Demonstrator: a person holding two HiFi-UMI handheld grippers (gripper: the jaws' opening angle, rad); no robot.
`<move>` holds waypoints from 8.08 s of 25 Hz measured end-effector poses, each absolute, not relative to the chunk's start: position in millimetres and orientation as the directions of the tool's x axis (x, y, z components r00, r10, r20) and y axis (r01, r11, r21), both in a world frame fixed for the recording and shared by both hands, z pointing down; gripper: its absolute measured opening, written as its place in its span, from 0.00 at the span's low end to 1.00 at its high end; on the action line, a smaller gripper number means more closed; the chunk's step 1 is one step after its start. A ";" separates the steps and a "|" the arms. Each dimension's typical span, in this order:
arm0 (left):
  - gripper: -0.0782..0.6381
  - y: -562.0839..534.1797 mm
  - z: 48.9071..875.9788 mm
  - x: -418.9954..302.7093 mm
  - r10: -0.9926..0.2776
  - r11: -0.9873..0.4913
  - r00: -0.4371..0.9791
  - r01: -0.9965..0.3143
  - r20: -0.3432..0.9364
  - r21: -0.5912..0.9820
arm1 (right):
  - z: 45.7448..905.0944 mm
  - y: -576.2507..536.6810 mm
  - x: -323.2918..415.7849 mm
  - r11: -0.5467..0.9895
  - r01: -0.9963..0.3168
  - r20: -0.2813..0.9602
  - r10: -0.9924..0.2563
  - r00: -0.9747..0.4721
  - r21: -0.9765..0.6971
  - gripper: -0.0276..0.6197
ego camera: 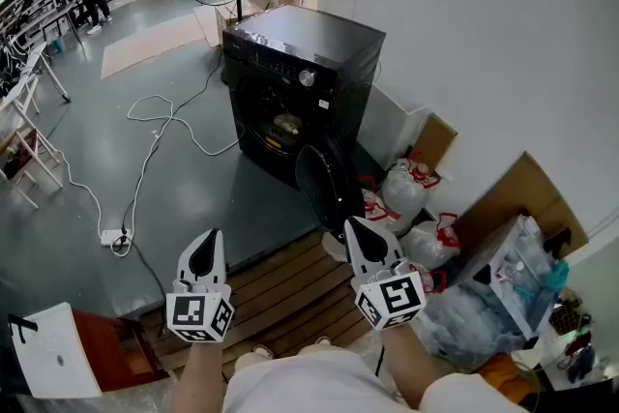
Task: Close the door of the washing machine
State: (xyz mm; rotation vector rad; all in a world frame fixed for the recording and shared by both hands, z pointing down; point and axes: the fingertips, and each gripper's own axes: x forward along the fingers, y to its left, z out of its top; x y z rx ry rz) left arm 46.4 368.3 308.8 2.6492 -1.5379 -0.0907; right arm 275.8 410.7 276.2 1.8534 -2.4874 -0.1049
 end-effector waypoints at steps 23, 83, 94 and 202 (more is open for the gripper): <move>0.11 381.0 333.7 23.3 -0.825 -0.559 0.565 -0.820 0.016 0.124 | 317.2 416.3 271.0 0.218 -0.975 0.079 -0.973 -0.215 0.038 0.03; 0.11 105.1 294.8 -4.9 -0.883 -0.371 0.338 -0.928 0.326 -0.043 | 549.3 141.1 412.3 0.192 -0.970 0.702 -0.711 -0.034 0.147 0.42; 0.11 72.8 308.0 37.0 -0.820 -0.501 0.479 -0.865 0.313 0.008 | 551.7 141.8 411.1 0.105 -0.983 0.727 -0.685 0.040 0.153 0.40; 0.11 -37.5 531.9 -150.0 -0.841 -0.425 0.527 -0.781 0.119 0.457 | 553.9 -62.4 47.8 0.900 -0.216 0.832 -0.434 -0.345 0.379 0.63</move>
